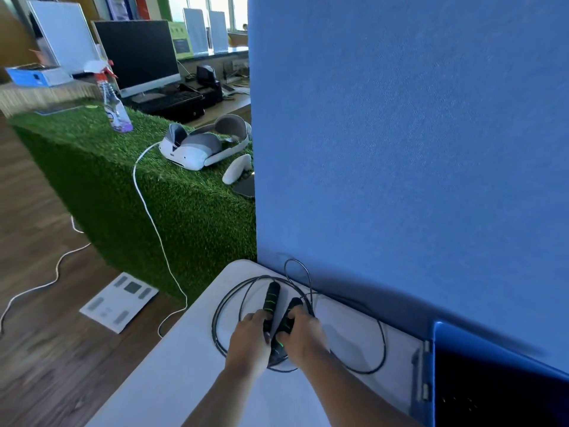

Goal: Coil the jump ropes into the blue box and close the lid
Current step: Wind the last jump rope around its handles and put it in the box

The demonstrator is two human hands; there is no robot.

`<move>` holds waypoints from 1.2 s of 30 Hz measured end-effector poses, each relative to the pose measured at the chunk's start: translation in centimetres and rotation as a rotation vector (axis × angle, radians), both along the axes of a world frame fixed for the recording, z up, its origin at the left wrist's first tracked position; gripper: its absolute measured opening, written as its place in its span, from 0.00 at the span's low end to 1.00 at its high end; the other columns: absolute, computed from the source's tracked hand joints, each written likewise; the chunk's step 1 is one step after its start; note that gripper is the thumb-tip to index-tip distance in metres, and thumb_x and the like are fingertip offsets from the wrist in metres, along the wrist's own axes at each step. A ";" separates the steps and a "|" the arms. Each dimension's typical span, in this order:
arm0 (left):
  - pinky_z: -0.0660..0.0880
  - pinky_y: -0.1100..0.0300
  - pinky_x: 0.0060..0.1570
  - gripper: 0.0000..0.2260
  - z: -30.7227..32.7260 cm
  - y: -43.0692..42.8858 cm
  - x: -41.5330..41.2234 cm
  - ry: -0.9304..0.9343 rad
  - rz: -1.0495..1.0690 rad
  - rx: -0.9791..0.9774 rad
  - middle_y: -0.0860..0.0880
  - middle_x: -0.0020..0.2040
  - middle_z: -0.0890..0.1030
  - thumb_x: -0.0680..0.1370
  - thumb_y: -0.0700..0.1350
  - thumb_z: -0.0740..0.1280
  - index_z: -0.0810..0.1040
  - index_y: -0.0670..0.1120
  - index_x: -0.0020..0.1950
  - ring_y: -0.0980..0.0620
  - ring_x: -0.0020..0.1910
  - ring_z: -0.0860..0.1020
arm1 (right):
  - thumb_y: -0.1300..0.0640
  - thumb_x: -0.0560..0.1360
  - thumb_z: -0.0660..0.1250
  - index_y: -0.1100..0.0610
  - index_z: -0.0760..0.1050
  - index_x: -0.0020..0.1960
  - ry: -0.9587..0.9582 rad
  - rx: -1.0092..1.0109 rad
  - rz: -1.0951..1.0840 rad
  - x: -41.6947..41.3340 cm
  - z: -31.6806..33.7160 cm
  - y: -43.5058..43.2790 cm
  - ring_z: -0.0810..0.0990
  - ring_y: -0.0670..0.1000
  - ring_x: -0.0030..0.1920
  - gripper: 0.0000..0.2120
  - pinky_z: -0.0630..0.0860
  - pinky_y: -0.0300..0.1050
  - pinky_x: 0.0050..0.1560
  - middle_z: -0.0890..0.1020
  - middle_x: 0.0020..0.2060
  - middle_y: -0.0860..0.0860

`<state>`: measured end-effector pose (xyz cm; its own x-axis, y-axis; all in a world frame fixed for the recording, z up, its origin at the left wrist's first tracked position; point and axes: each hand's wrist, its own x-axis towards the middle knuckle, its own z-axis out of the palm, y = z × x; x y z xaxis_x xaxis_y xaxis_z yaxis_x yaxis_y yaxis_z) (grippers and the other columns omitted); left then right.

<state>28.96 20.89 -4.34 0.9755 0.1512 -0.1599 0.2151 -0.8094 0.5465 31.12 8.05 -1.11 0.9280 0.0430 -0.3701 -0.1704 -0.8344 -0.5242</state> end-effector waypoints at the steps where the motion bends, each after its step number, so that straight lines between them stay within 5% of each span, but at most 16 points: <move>1: 0.73 0.60 0.47 0.19 -0.1 0.0 0.0 0.008 0.006 -0.005 0.49 0.57 0.79 0.77 0.38 0.60 0.75 0.51 0.66 0.49 0.54 0.79 | 0.55 0.75 0.70 0.54 0.70 0.59 0.010 0.025 -0.031 0.1 -0.1 0.1 0.79 0.56 0.49 0.15 0.72 0.43 0.44 0.80 0.50 0.53; 5: 0.73 0.60 0.45 0.19 0.3 -0.1 -0.2 0.023 0.029 -0.050 0.51 0.55 0.80 0.76 0.37 0.60 0.75 0.52 0.64 0.51 0.50 0.78 | 0.59 0.73 0.70 0.53 0.69 0.58 0.042 0.127 -0.155 0.2 -0.2 0.4 0.77 0.53 0.43 0.17 0.74 0.43 0.41 0.78 0.45 0.49; 9: 0.80 0.55 0.49 0.19 1.1 -0.5 -1.2 0.071 0.070 -0.183 0.53 0.54 0.83 0.75 0.39 0.63 0.75 0.54 0.63 0.52 0.51 0.82 | 0.61 0.71 0.68 0.49 0.65 0.67 0.102 0.236 -0.218 -0.1 0.2 0.4 0.79 0.54 0.45 0.26 0.75 0.42 0.37 0.81 0.51 0.52; 13: 0.79 0.66 0.41 0.20 1.9 -0.5 -3.1 0.086 0.120 -0.335 0.58 0.50 0.80 0.76 0.40 0.66 0.74 0.53 0.67 0.59 0.47 0.82 | 0.60 0.70 0.67 0.47 0.69 0.69 0.158 0.388 -0.254 -1.0 0.0 -0.7 0.82 0.52 0.47 0.28 0.79 0.40 0.36 0.83 0.54 0.49; 16: 0.81 0.66 0.39 0.26 2.7 -0.4 -4.2 0.099 0.160 -0.472 0.56 0.54 0.81 0.75 0.43 0.68 0.71 0.51 0.73 0.58 0.43 0.84 | 0.60 0.66 0.66 0.47 0.75 0.63 0.173 0.533 -0.287 -1.6 -0.3 -1.6 0.86 0.55 0.43 0.26 0.85 0.53 0.42 0.86 0.46 0.50; 18: 0.83 0.60 0.44 0.19 3.8 -0.4 -4.9 0.118 0.137 -0.513 0.55 0.53 0.83 0.74 0.46 0.68 0.77 0.57 0.64 0.57 0.42 0.85 | 0.63 0.68 0.65 0.44 0.76 0.56 0.163 0.593 -0.283 -2.6 0.8 -2.3 0.85 0.54 0.41 0.21 0.83 0.48 0.40 0.86 0.43 0.50; 20: 0.84 0.54 0.44 0.13 5.6 -0.8 -5.9 0.107 0.113 -0.606 0.52 0.48 0.86 0.74 0.43 0.68 0.82 0.60 0.53 0.53 0.40 0.86 | 0.62 0.67 0.66 0.41 0.76 0.56 0.157 0.653 -0.292 -3.6 2.0 -3.0 0.86 0.56 0.43 0.23 0.83 0.56 0.40 0.86 0.44 0.49; 23: 0.80 0.63 0.37 0.20 8.1 -1.7 -8.0 0.052 0.087 -0.701 0.56 0.41 0.86 0.76 0.35 0.66 0.83 0.62 0.49 0.55 0.35 0.85 | 0.60 0.65 0.66 0.43 0.78 0.63 0.131 0.709 -0.291 -5.1 2.4 -4.4 0.86 0.59 0.46 0.28 0.82 0.66 0.46 0.85 0.46 0.49; 30: 0.84 0.43 0.49 0.20 11.2 -3.9 -13.5 0.014 0.073 -0.874 0.44 0.50 0.85 0.70 0.40 0.66 0.86 0.55 0.58 0.42 0.47 0.86 | 0.68 0.69 0.65 0.43 0.81 0.59 0.015 0.783 -0.299 -11.0 7.4 -7.1 0.85 0.61 0.48 0.26 0.82 0.64 0.49 0.86 0.47 0.52; 36: 0.82 0.43 0.53 0.29 14.2 -5.7 -18.5 -0.076 -0.044 -0.860 0.48 0.58 0.85 0.70 0.40 0.62 0.77 0.55 0.71 0.44 0.51 0.85 | 0.69 0.71 0.64 0.53 0.79 0.62 0.015 0.892 -0.337 -16.4 11.3 -9.0 0.86 0.62 0.48 0.23 0.83 0.64 0.50 0.84 0.51 0.60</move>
